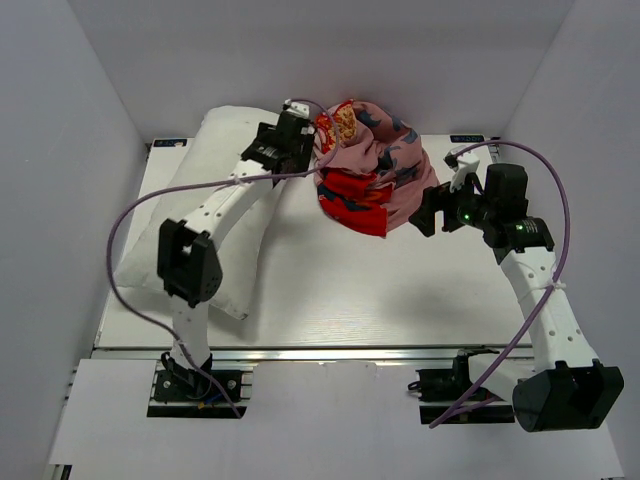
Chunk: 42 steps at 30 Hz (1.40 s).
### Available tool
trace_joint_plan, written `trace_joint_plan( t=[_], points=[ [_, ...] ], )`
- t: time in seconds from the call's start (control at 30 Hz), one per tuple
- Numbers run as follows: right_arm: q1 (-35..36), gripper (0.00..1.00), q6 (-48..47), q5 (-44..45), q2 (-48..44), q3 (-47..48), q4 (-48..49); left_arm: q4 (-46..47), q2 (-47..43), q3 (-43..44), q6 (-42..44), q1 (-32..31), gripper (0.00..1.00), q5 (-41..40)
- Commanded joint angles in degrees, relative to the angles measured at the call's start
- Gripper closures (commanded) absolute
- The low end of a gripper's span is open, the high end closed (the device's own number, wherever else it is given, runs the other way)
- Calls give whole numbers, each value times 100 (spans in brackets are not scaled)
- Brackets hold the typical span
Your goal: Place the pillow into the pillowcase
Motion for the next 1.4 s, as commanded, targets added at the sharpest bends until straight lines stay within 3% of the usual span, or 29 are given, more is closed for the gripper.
trace_joint_plan(
  t=[0.0, 0.17, 0.27, 0.33, 0.37, 0.4, 0.47, 0.63, 0.8, 0.97, 1.1, 1.37],
  points=[
    [6, 11, 69, -6, -5, -51, 319, -213, 609, 516, 899, 20, 7, -867],
    [-2, 11, 52, -67, 13, -7, 311, 429, 996, -12, 1119, 135, 4, -1085],
    [6, 11, 43, -111, -5, -16, 293, 570, 1216, -240, 971, 266, 7, -1507],
    [6, 11, 52, -146, -23, -51, 275, 561, 1277, -372, 900, 389, 22, -1543],
    [-2, 11, 69, -146, -23, -68, 275, 579, 1278, -442, 865, 425, 38, -1552],
    [6, 11, 69, -146, -23, -77, 293, 605, 1269, -513, 865, 486, 72, -1526],
    [6, 11, 122, -155, -31, -121, 328, 675, 1190, -767, 847, 522, 100, -1456],
    [-2, 11, 105, -260, 65, -86, 564, 649, 532, -1338, 707, 469, 100, -684],
    [347, 11, -946, -411, 494, 264, 776, 983, -1511, -2899, 838, 40, 100, 634],
    [911, 11, -1855, 319, 1119, 634, 1214, 676, -3044, -4220, 208, -217, 100, 944],
    [1131, 11, -1873, 538, 2302, 1624, 1321, 500, -4142, -5047, -295, -252, 100, 1049],
    [1623, 11, -1548, 1215, 4413, 3296, 1427, 289, -4593, -5620, -1191, -252, 100, 1172]
  ],
)
